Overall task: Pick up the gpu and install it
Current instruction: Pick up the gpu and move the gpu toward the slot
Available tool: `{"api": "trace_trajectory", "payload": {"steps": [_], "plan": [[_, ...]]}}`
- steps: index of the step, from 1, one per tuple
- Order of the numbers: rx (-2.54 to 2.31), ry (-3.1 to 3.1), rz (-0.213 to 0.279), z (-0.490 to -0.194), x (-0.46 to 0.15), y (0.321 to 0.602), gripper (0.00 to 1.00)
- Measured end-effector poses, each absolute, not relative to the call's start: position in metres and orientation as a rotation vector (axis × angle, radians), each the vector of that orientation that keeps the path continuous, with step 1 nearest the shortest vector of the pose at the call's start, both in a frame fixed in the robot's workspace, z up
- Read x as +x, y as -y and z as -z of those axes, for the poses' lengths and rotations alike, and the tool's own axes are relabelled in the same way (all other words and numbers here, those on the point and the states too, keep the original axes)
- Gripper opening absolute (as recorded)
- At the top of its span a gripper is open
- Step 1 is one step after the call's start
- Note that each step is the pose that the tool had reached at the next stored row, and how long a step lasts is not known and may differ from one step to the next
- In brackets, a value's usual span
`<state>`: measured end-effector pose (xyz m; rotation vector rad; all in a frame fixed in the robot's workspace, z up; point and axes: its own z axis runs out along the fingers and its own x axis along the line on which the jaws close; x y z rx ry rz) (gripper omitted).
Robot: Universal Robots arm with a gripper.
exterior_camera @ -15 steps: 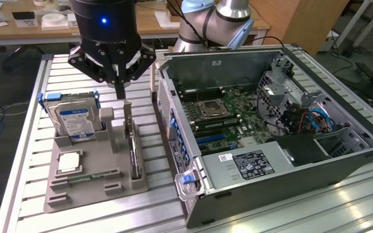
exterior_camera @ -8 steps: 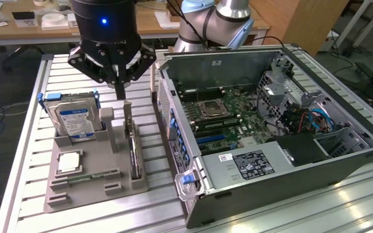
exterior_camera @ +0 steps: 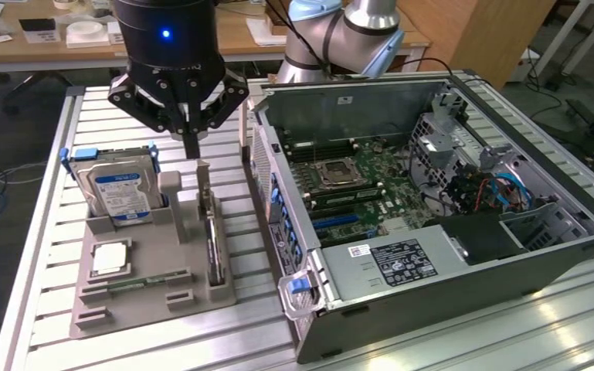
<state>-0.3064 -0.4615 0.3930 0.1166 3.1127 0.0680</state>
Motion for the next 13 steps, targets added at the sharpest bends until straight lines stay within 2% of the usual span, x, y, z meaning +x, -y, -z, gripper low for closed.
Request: {"api": "trace_trajectory", "payload": {"steps": [2, 3, 4, 6, 9, 10, 13], "plan": [[0.117, -3.113, -0.068, -0.393, -0.3064, 0.4614, 0.11], [0.117, -3.113, -0.068, -0.393, -0.3064, 0.4615, 0.17], [0.117, -3.113, -0.068, -0.393, -0.3064, 0.4614, 0.17], [0.117, -3.113, -0.068, -0.393, -0.3064, 0.4615, 0.29], [0.117, -3.113, -0.068, -0.393, -0.3064, 0.4614, 0.35], [0.117, -3.113, -0.068, -0.393, -0.3064, 0.4615, 0.42], [0.117, -3.113, -0.068, -0.393, -0.3064, 0.4614, 0.42]]}}
